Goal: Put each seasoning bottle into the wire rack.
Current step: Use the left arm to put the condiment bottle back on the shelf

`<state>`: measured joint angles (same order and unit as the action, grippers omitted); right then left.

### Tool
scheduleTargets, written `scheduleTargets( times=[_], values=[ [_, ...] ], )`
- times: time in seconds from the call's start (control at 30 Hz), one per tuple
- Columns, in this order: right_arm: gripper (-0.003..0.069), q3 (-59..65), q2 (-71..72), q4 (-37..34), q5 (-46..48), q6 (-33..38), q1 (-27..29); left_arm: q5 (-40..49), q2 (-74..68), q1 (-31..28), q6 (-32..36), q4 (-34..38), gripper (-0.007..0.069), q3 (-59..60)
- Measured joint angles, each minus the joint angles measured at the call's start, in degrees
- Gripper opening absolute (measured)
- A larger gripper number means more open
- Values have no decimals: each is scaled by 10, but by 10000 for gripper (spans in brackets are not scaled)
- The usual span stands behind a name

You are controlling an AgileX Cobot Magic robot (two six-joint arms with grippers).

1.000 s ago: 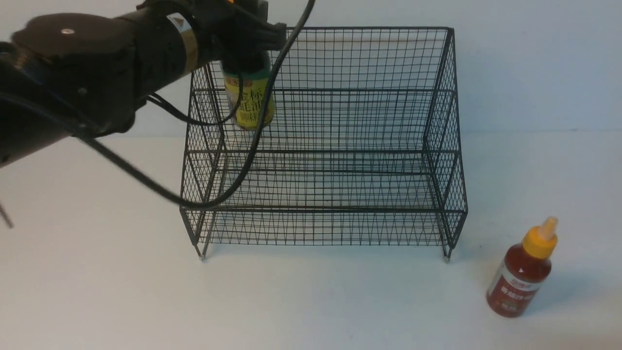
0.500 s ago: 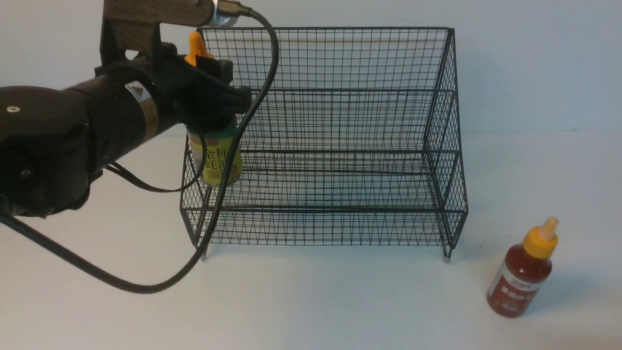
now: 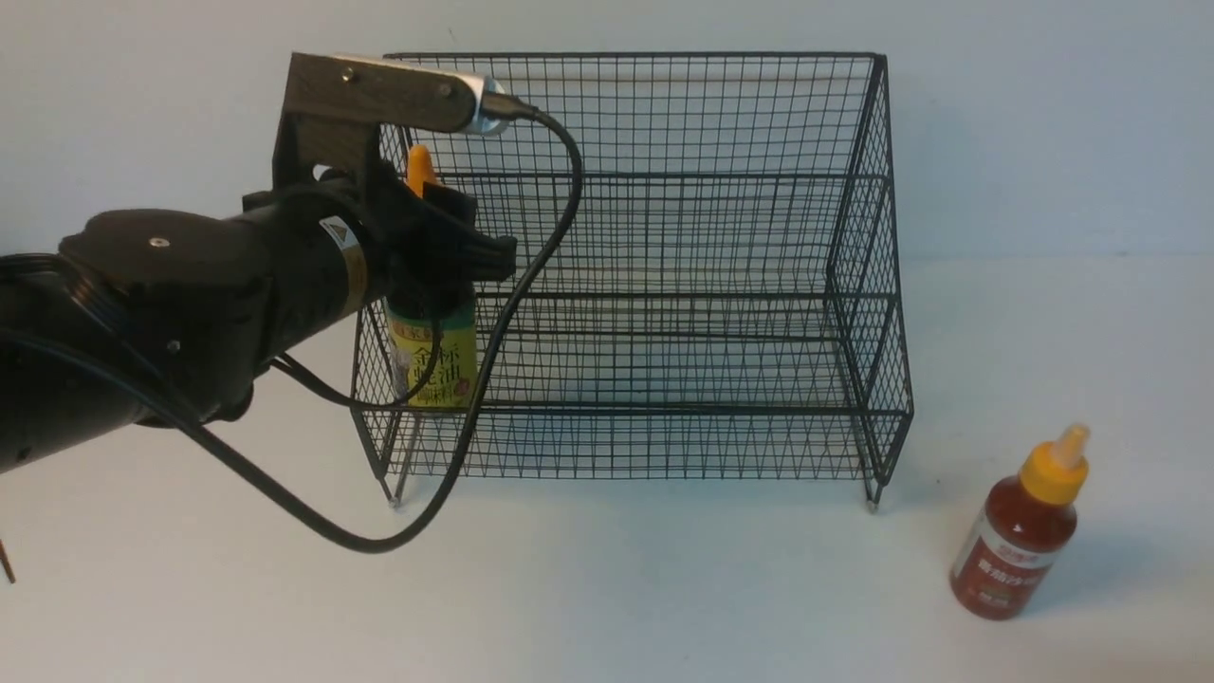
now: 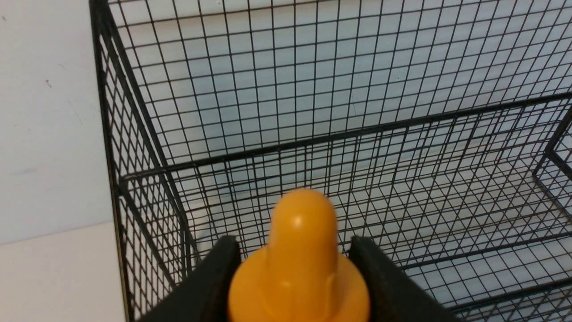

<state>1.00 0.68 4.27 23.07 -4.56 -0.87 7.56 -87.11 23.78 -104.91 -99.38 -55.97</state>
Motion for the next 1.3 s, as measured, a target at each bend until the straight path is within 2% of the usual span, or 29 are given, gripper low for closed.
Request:
scheduleTargets(
  times=[0.9,1.3],
  values=[
    [-15,0,0,0,0,1,0,-10,-29,1,3,-6,278,-20],
    [-15,0,0,0,0,1,0,-64,72,4,0,-4,278,-28]
  ],
)
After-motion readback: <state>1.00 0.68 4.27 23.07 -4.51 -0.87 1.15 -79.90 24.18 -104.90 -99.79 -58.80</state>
